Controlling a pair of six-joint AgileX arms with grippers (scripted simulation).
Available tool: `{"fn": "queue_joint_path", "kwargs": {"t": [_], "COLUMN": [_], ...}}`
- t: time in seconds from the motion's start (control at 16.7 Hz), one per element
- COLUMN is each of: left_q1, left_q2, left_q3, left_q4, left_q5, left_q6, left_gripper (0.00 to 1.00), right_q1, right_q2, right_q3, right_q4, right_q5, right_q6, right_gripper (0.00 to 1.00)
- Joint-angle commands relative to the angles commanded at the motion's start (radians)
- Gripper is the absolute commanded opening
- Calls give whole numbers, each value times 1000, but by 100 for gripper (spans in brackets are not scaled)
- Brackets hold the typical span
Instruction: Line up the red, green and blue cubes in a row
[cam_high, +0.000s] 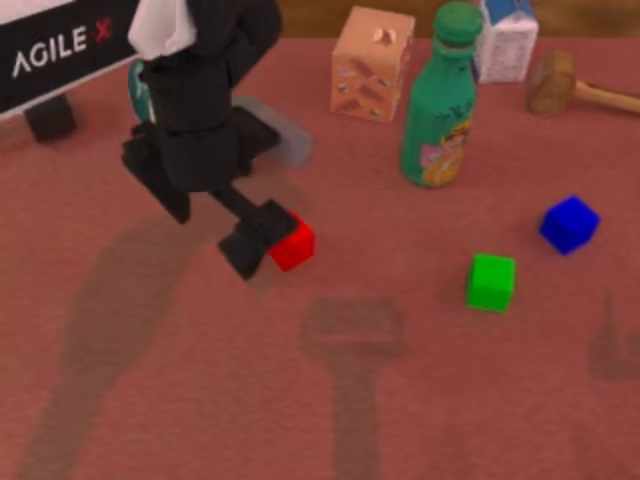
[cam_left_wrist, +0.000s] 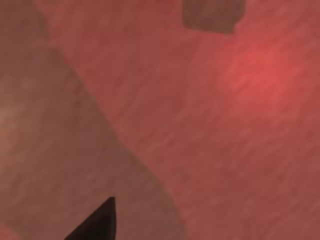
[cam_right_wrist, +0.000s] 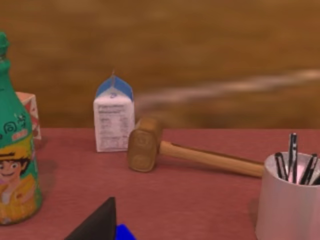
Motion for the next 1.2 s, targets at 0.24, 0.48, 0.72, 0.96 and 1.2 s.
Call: {"fn": "queue_joint_path", "kwargs": {"t": [0.24,0.48,0.72,0.96,1.2], "left_q1": [-34,-46,-47,-43,-44], "left_q2": [223,314,320,319,346], "left_q3": [292,431,441,422,307], "left_q4": [-49,-45,-43,-27,120], "left_q5": [-20,-33,-34,-33,-33], "left_q6": [35,50,51,52,53], "left_gripper": [100,100,100,100,100], "right_q1": [0,0,0,0,0], "right_q2": [0,0,0,0,0], "right_q3": [0,0,0,0,0], "right_q4": [0,0,0,0,0], "right_q5": [0,0,0,0,0], "right_q6": [0,0,0,0,0], "right_gripper": [100,100,100,100,100]}}
